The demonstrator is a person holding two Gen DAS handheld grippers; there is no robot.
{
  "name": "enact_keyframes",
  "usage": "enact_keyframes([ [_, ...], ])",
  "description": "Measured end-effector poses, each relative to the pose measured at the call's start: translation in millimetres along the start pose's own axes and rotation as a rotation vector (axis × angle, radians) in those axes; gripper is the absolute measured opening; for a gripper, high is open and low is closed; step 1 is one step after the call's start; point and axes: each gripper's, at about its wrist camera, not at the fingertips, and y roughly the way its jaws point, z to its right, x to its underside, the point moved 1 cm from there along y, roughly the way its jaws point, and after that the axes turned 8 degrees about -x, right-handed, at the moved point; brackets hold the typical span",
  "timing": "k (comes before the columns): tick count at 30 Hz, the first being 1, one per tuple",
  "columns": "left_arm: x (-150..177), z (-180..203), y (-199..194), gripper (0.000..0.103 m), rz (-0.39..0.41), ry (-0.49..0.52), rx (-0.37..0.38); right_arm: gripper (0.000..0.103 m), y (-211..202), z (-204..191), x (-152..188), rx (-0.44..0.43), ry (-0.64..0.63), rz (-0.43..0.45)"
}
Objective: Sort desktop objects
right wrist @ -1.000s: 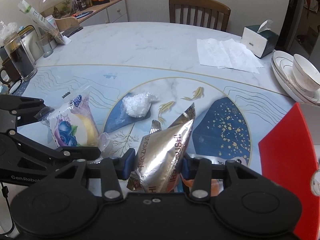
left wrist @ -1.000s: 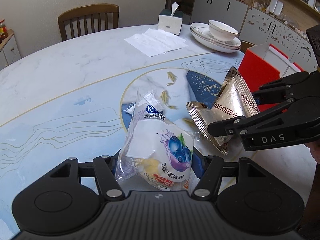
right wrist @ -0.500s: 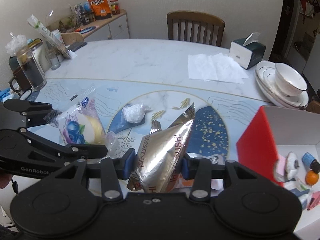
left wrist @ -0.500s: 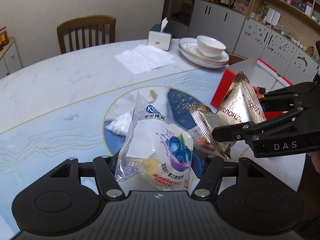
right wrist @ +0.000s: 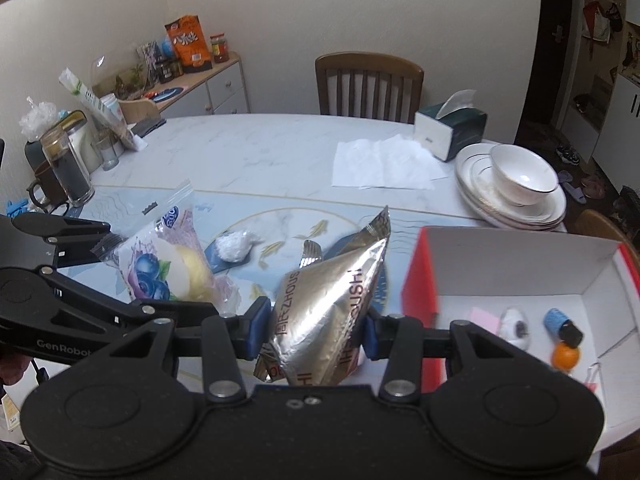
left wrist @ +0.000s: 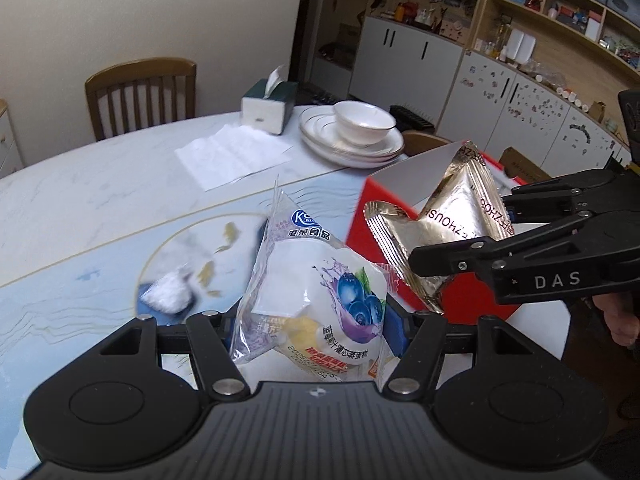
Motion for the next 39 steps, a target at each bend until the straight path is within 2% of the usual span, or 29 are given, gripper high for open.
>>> enact_keyframes([
  [13,-26.1,61.2,16.2,0.064,0.009,0.044,0.001,0.044,-35.7,66.0,3.5,0.020,0.007,0.050],
  [27,-60.9,125.2,49.9,0.064,0.012,0.131,0.033,0.044,-48.9,135.4,16.0,0.061,0.046,0.042],
  [39,-74.5,140.4,84.1,0.064,-0.015,0.172,0.004,0.044,-53.1,181.7,22.5,0.101,0.090,0.045],
])
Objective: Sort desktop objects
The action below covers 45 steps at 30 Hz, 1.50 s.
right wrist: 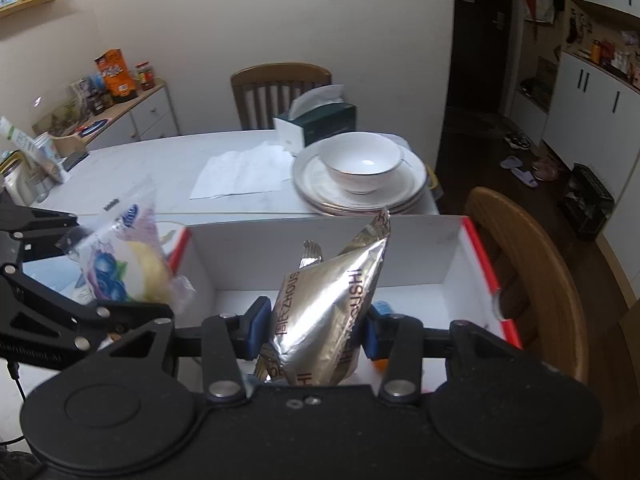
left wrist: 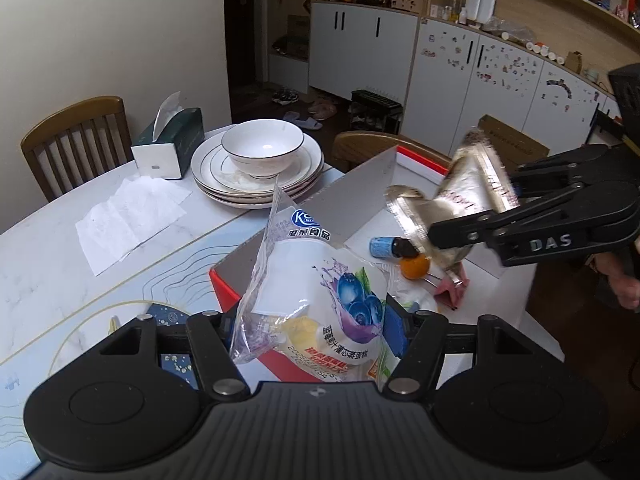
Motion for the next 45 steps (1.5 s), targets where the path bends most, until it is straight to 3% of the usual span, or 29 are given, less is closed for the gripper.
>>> enact_keyframes([
  [9,-13.7,31.4,28.8,0.064,-0.039,0.072,0.052,0.044,8.4,28.8,7.0,0.037,0.025,-0.028],
  [20,-14.8,45.6,70.5,0.064,-0.133,0.107,0.029,0.044,34.9,41.1,19.0,0.021,0.006,-0.109],
  [30,-6.5,52.1,85.1,0.064,-0.190,0.159,0.018,0.044,48.4,42.2,30.4,0.002,0.017,-0.173],
  [45,-3.4,61.9,96.6,0.064,-0.233,0.215,0.004,0.043,54.2,44.4,29.3,0.001,0.024,-0.182],
])
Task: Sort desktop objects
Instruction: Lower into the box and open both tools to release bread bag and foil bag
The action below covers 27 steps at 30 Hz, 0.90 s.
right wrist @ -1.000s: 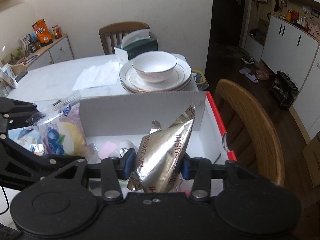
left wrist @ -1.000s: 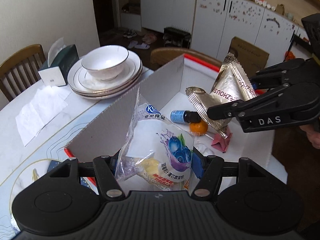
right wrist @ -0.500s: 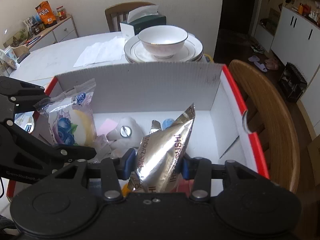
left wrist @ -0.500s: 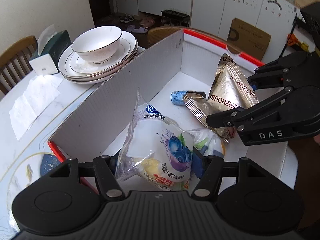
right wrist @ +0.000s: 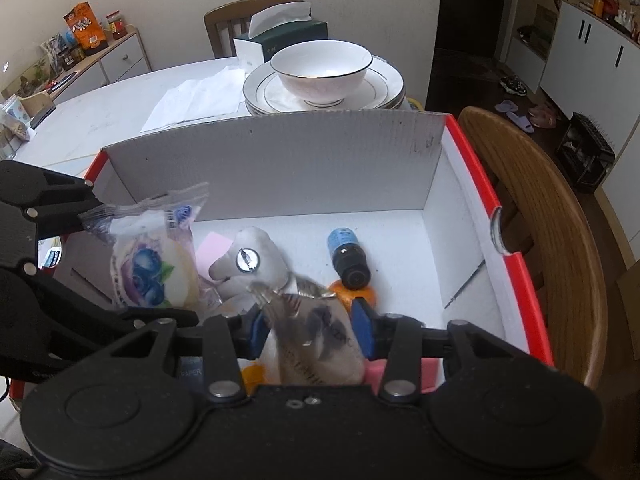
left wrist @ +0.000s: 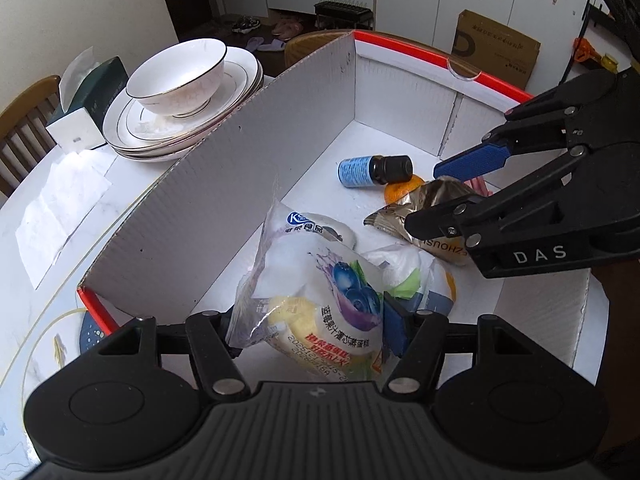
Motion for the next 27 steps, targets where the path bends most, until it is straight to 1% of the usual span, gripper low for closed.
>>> enact_keyframes([
  [4,1.4,-0.2,-2.2,0.065,0.011,-0.005,0.008,0.046,-1.7,-3.5,0.2,-0.010,-0.011,0.003],
  [8,2.9,2.5,-6.8,0.073,0.028,-0.003,0.005,0.048,-6.2,-4.6,0.9,-0.012,-0.016,0.008],
  [9,3.1,2.4,-7.8,0.074,0.034,-0.008,0.003,0.049,-8.5,-4.9,0.7,-0.013,-0.018,0.013],
  [13,5.6,-1.0,-13.4,0.074,0.055,-0.042,-0.007,0.051,-19.1,-3.6,-0.4,-0.020,-0.021,0.038],
  [15,6.8,-3.3,-17.6,0.074,0.069,-0.058,-0.010,0.060,-24.7,-2.6,0.0,-0.017,-0.023,0.051],
  [16,7.4,-4.2,-19.9,0.074,0.076,-0.065,-0.010,0.061,-27.3,-2.1,0.5,-0.017,-0.023,0.058],
  [25,13.7,-6.7,-44.0,0.074,0.146,-0.106,-0.019,0.067,-43.6,-6.2,3.3,-0.058,-0.030,0.094],
  [27,16.2,-6.4,-49.5,0.074,0.159,-0.112,-0.024,0.071,-46.5,-7.7,4.0,-0.067,-0.032,0.104],
])
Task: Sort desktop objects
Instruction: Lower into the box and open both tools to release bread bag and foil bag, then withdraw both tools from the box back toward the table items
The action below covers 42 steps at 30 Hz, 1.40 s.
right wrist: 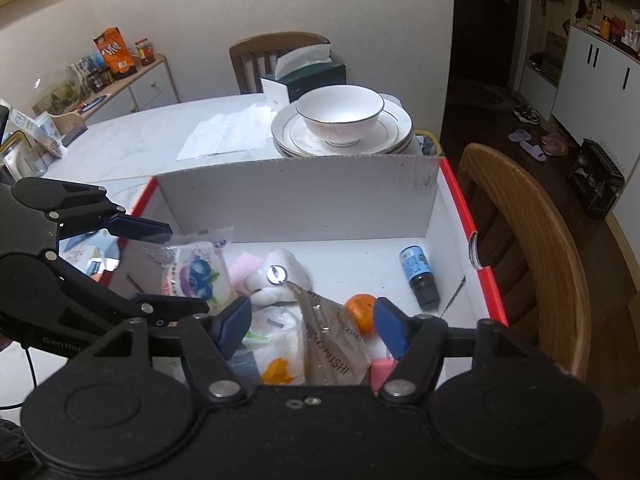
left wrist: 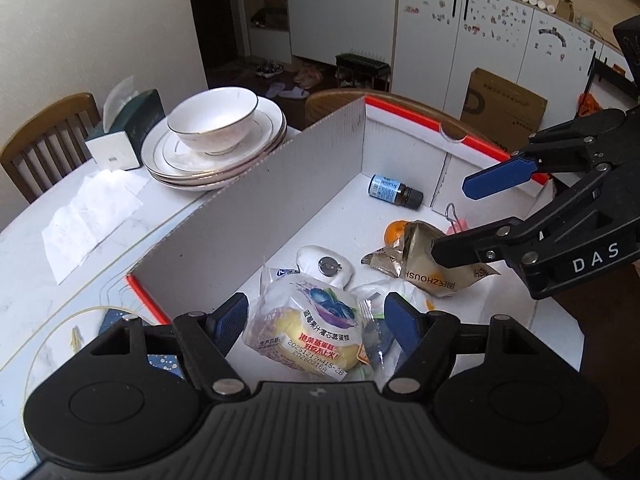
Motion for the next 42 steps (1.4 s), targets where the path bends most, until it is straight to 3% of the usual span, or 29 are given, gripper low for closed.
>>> enact_keyframes([
  [13,6.9,-8.5,-37.7,0.086,0.103,-0.060,0.031,0.076,-19.2,-10.1,0.3,0.006,0.009,0.065],
  [18,13.8,-18.2,-54.7,0.102,0.158,-0.062,0.044,0.077,-24.9,-22.1,0.4,0.017,0.021,0.086],
  [31,59.8,-83.1,-96.2,0.102,0.220,-0.094,0.067,0.077,-15.7,-95.6,-5.1,0.050,0.045,0.108],
  [42,109.6,-142.4,-108.4,0.102,0.205,-0.087,0.068,0.077,5.4,-169.3,-11.7,0.053,0.050,0.109],
])
